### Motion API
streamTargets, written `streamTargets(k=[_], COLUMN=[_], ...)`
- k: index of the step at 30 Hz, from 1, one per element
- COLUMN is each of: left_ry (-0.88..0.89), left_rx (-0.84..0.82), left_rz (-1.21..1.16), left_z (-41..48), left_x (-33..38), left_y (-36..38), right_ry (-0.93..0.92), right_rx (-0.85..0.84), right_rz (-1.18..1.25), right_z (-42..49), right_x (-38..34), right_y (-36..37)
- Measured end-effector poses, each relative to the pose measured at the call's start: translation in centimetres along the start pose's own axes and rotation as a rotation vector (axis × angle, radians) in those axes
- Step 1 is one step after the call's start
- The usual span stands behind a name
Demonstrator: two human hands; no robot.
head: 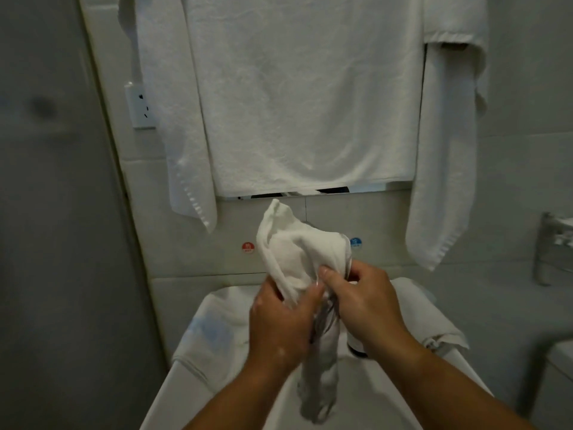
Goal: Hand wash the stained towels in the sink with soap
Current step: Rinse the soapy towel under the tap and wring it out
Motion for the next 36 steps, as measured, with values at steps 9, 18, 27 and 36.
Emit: streamTargets(k=[9, 18, 27, 36], left_ry=[0.080, -0.047, 0.203, -0.169], left_rx=[-0.003, 0.061, -0.026, -0.426], left_rz=[0.069, -0.172, 0.300, -0.610], left_z=[0.7, 1.4, 1.3, -0.2], left_x=[1.3, 0.0, 2.4, 0.1], left_y=[-3.7, -2.0, -3.8, -0.1], right_ry=[0.113, 0.046, -0.008, 0.050], right_rx=[-0.236, -0.301, -0.352, -0.390], right_rz=[0.283, 0.363, 0.282, 0.353], right_z=[0.9, -0.8, 0.4, -1.4], right_x=[0.3, -0.1, 1.3, 0.3], right_y=[-2.9, 0.1, -3.2, 0.4])
Point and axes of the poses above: each hand's wrist, its own z-axis towards the middle knuckle, its own y-axis out of the palm, x = y × z, the point moved 8 cm from there along z, towards the middle knuckle, and after that the axes turned 7 degrees about -x, right-handed, at the moved point
